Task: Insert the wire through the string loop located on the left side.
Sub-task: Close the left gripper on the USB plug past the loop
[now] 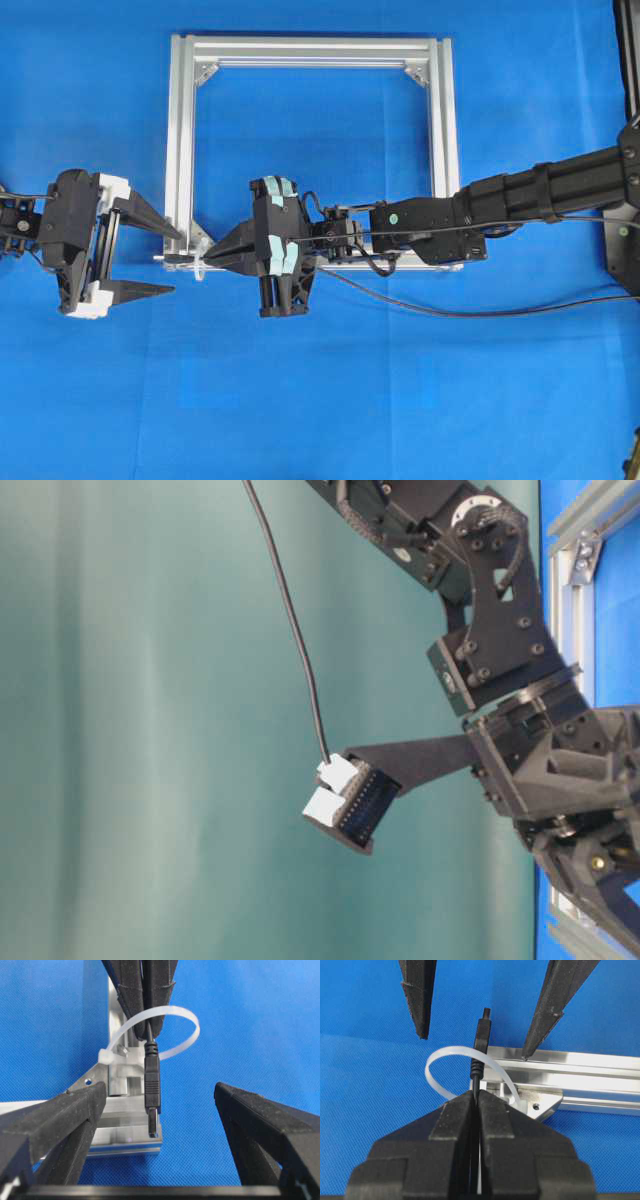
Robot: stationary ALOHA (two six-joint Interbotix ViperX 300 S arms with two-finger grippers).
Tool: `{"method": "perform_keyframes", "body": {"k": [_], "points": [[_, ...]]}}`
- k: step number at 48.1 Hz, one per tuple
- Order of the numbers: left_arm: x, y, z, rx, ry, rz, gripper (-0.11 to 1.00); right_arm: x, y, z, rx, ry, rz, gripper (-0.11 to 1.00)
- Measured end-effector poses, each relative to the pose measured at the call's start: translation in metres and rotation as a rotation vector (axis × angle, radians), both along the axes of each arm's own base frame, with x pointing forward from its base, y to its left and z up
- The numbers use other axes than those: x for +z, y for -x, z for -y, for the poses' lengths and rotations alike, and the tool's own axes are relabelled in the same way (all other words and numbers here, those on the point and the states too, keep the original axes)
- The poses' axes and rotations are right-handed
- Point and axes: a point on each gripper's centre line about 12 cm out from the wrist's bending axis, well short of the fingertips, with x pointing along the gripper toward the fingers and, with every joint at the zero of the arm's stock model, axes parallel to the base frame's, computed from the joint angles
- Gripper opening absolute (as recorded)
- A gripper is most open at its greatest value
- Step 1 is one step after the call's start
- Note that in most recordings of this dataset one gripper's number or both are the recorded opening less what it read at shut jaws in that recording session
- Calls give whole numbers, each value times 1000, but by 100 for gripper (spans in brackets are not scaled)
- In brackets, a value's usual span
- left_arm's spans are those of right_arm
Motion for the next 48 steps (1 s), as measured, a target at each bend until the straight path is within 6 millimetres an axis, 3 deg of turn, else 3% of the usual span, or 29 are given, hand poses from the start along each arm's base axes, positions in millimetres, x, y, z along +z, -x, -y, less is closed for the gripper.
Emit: {"method": "perform_keyframes", "body": {"k": [24, 31, 35, 44, 48], "points": [[-1, 0, 0, 0, -1, -3, 90, 0, 0, 0, 0, 0, 0, -1], [1, -2, 1, -2, 1, 3, 85, 0, 0, 0, -1, -1, 0, -1], [1, -4, 1, 0, 1, 1, 69, 0, 0, -1, 0, -1, 0, -1], [3, -6, 1, 0, 2, 7, 14, 0, 0, -1, 2, 0, 0, -1], [3, -6, 1, 0, 2, 6, 8, 0, 0, -1, 1, -1, 0, -1]]}}
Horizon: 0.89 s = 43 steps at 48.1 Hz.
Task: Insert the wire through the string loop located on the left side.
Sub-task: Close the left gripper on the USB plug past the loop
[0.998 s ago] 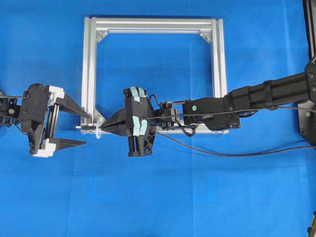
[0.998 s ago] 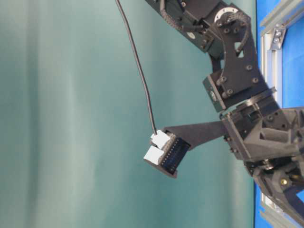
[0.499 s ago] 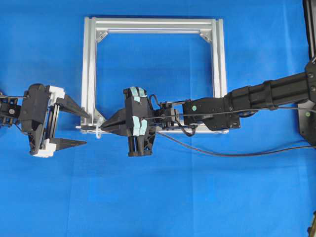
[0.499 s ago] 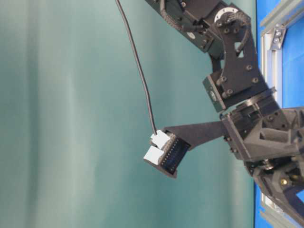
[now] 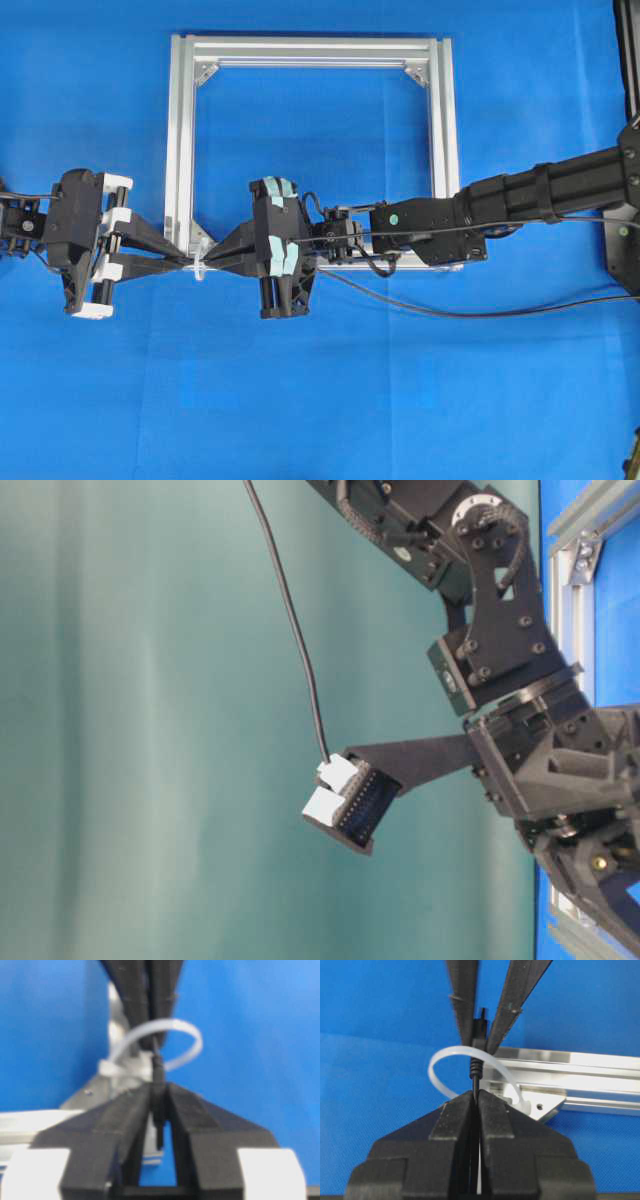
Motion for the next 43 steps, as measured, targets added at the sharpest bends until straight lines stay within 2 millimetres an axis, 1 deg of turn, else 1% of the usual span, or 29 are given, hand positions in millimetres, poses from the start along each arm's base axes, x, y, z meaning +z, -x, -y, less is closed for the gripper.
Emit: {"method": "perform_keyframes", "body": {"k": [26, 30, 32, 35, 37, 43], "points": [[0, 0, 0, 1, 2, -5, 8, 0, 0, 0, 0, 0, 0, 0], [-1, 0, 0, 1, 2, -8, 8, 0, 0, 0, 1, 1, 2, 1], [-1, 0, 0, 1, 2, -6, 8, 0, 0, 0, 1, 1, 2, 6], [-1, 0, 0, 1, 2, -8, 8, 0, 0, 0, 0, 0, 2, 18], [-1, 0, 0, 0, 2, -8, 8, 0, 0, 0, -2, -3, 1, 29], [-1, 1, 0, 1, 2, -10, 8, 0, 0, 1, -7, -7, 1, 66]]}}
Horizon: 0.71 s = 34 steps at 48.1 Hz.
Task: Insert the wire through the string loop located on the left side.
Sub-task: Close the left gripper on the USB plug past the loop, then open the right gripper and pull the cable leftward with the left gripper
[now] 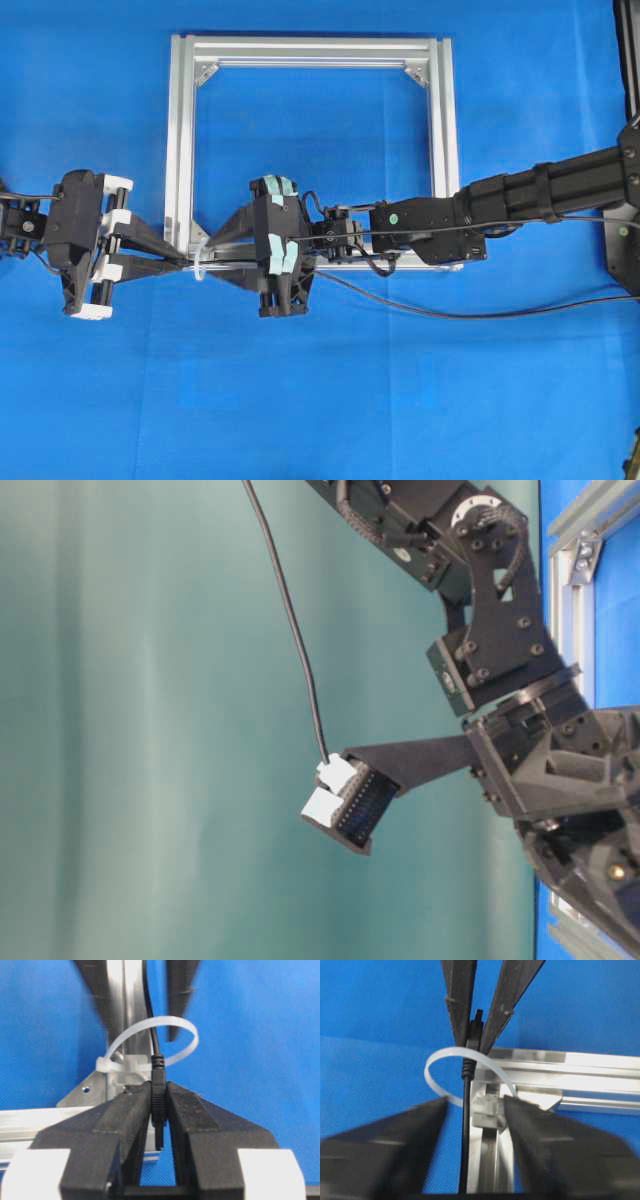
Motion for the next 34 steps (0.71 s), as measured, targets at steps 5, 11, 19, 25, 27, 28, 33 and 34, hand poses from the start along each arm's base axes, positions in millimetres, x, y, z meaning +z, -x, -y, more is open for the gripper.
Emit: {"method": "perform_keyframes", "body": {"k": [5, 11, 19, 25, 27, 28, 33, 34], "points": [[0, 0, 0, -1, -1, 0, 8, 0, 0, 0, -3, -3, -2, 92], [0, 0, 0, -2, -1, -4, 8, -1, 1, 1, -11, -11, -5, 95], [-1, 0, 0, -2, -2, -9, 8, -1, 1, 1, -12, -11, -5, 96], [0, 6, -1, -2, -2, -31, 8, -2, 1, 1, -14, -14, -7, 96], [0, 8, -1, -2, -3, -43, 8, -2, 1, 0, -13, -14, -8, 96], [1, 10, -1, -3, -3, -46, 8, -2, 1, 1, -14, -14, -8, 96], [4, 20, -2, -7, -1, -93, 8, -2, 1, 1, -14, -13, -11, 96], [5, 22, -2, -7, 1, -104, 8, -2, 1, 1, -14, -13, -11, 96]]}}
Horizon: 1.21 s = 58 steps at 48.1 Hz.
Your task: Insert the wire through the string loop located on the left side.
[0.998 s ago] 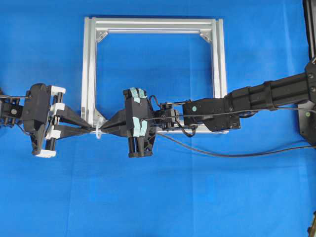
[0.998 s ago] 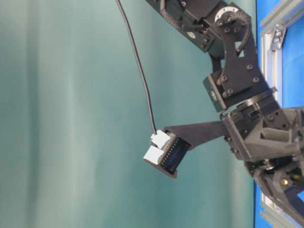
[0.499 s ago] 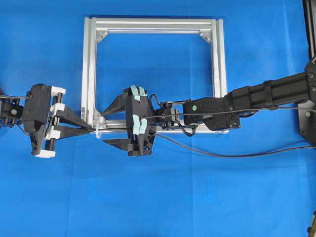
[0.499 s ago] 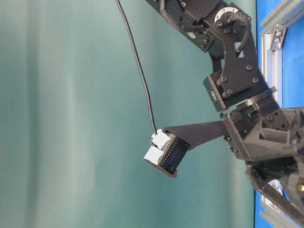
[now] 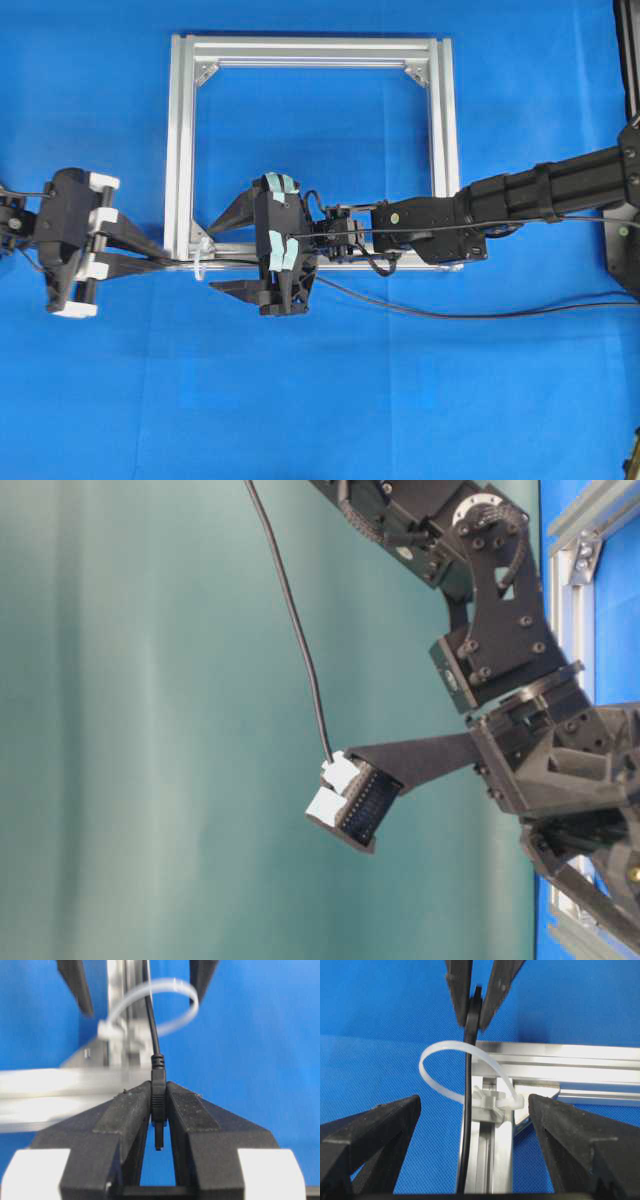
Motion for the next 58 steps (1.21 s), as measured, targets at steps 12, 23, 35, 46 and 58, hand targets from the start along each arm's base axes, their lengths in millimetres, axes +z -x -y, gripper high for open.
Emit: {"method": "perform_keyframes", "body": {"k": [12, 23, 35, 46, 58], "points": [[17, 19, 0, 15, 42, -155, 8, -1, 0, 0, 0, 0, -5, 96], [31, 35, -1, 9, 47, -226, 8, -1, 0, 0, 1, 1, -5, 96], [46, 51, -10, 58, 77, -231, 8, -2, 1, -1, 3, 1, -14, 96], [72, 65, -12, 59, 103, -119, 8, -2, 1, -3, 6, 1, -20, 96], [82, 85, -14, 58, 117, -123, 8, -2, 1, -5, 9, 1, -18, 96]]}}
